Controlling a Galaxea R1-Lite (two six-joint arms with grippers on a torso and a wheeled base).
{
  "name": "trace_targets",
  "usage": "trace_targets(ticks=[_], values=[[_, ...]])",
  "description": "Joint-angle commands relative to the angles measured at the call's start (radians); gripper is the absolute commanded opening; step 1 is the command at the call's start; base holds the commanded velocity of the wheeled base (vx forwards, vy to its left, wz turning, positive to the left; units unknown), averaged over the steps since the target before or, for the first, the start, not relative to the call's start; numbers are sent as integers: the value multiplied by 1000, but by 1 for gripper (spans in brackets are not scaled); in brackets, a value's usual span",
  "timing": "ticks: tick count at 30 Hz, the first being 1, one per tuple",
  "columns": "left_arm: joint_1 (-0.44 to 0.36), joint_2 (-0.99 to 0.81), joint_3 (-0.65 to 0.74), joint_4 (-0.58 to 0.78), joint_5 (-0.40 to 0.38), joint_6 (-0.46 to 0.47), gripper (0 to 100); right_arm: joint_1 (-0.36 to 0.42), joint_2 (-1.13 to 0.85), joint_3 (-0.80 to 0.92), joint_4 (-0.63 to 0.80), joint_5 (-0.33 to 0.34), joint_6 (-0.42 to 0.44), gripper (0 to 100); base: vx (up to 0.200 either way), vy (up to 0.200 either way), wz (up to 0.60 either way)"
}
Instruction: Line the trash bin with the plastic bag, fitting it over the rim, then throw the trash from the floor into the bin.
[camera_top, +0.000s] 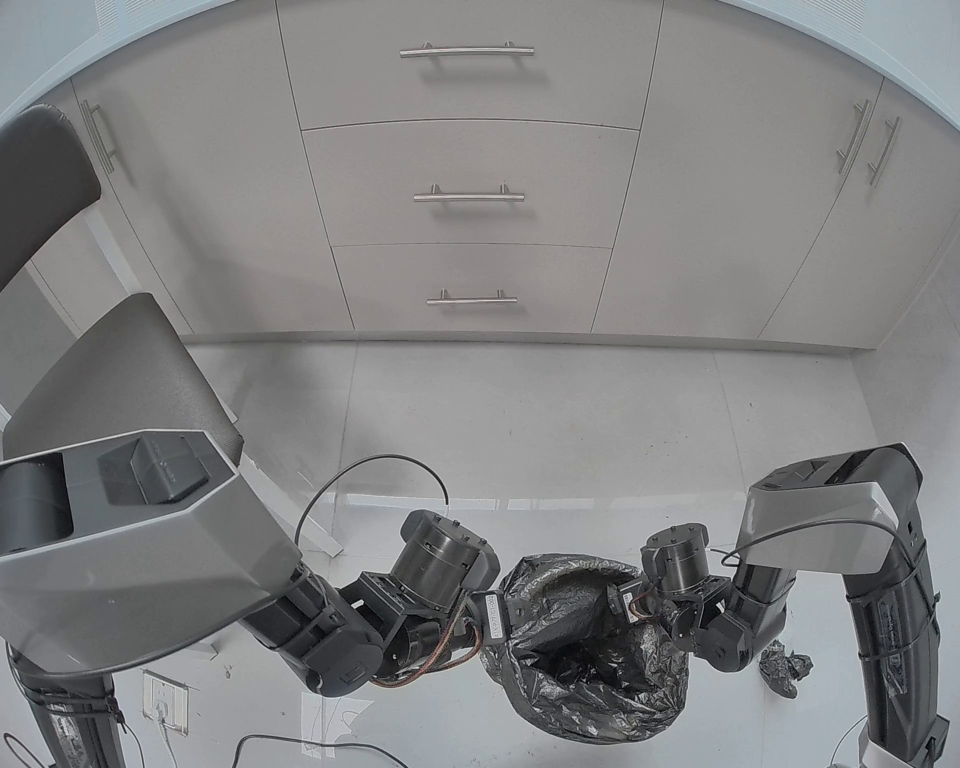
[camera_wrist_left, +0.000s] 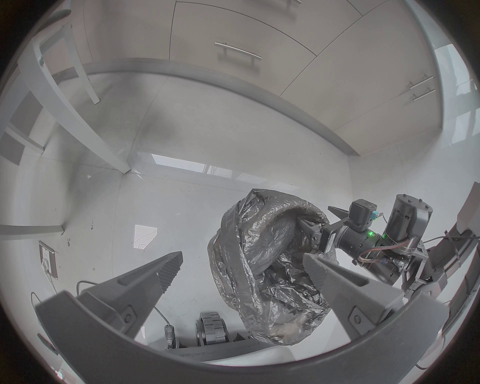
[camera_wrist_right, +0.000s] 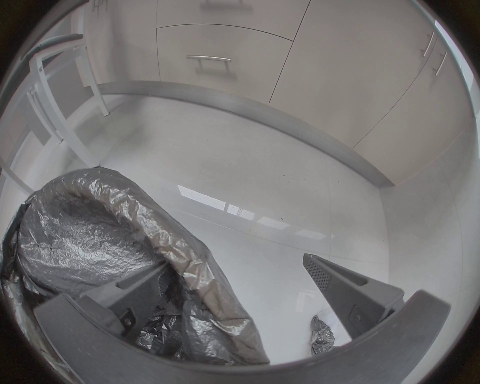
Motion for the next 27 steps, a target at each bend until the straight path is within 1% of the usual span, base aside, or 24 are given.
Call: trace_targets(ticks=[1, 3, 4, 5, 6, 15, 21, 23, 24, 26, 27], values=[[-1, -1, 0, -1, -1, -1, 100, 0, 1, -14, -1, -16, 0, 100, 0, 0, 0], [-1, -1, 0, -1, 1, -1, 100, 0, 4, -26, -1, -48, 0, 100, 0, 0, 0], [-1, -1, 0, -1, 1, -1, 100, 0, 4, -26, -1, -50, 0, 100, 0, 0, 0], [-1, -1, 2, -1, -1, -1, 100, -2, 4, -42, -1, -71, 0, 100, 0, 0, 0], [-1, -1, 2, -1, 1, -1, 100, -5, 3, -48, -1, -77, 0, 100, 0, 0, 0], [-4, -8, -3, -1, 7, 7, 100, -37, -5, -109, -4, -117, 8, 100, 0, 0, 0], [-11, -11, -47, 16, 18, 9, 100, -48, -8, -134, -41, -128, 3, 100, 0, 0, 0], [-27, -4, -98, 48, 39, 18, 100, -37, -14, -129, -43, -128, 8, 100, 0, 0, 0], [-27, -4, -98, 48, 39, 18, 100, -37, -14, -129, -43, -128, 8, 100, 0, 0, 0], [-77, 9, -159, 127, 128, 36, 100, -23, -31, -95, -53, -125, 16, 100, 0, 0, 0], [-91, 10, -169, 139, 150, 36, 100, -20, -35, -88, -56, -122, 19, 100, 0, 0, 0]])
